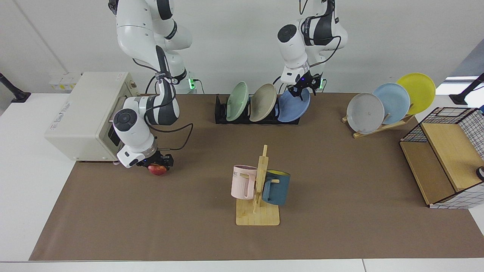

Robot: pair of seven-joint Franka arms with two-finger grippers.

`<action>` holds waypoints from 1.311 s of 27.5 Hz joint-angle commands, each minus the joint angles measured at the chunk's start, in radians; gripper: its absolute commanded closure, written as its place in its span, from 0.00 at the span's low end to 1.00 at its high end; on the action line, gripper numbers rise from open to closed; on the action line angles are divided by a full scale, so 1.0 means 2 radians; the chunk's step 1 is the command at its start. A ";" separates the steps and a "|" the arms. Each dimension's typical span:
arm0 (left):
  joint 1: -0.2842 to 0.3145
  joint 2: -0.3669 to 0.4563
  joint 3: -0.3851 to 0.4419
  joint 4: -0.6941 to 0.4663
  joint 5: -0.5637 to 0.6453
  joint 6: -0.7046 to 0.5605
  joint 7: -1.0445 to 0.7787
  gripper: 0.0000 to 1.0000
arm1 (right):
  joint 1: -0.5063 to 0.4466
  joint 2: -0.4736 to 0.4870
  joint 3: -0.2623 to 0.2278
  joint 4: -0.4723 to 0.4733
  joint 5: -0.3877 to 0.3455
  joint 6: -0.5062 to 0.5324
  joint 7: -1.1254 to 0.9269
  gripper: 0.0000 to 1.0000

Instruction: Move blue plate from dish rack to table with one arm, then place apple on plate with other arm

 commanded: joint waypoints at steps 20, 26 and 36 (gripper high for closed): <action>0.021 0.004 0.003 0.015 0.003 0.007 0.038 1.00 | 0.037 -0.050 0.003 0.175 -0.003 -0.216 0.006 0.95; 0.025 0.004 0.004 0.074 0.047 -0.061 0.039 1.00 | 0.034 -0.050 0.003 0.190 0.001 -0.229 0.003 1.00; 0.067 0.017 0.020 0.180 0.116 -0.120 0.121 1.00 | 0.047 -0.062 0.004 0.190 0.000 -0.228 0.004 1.00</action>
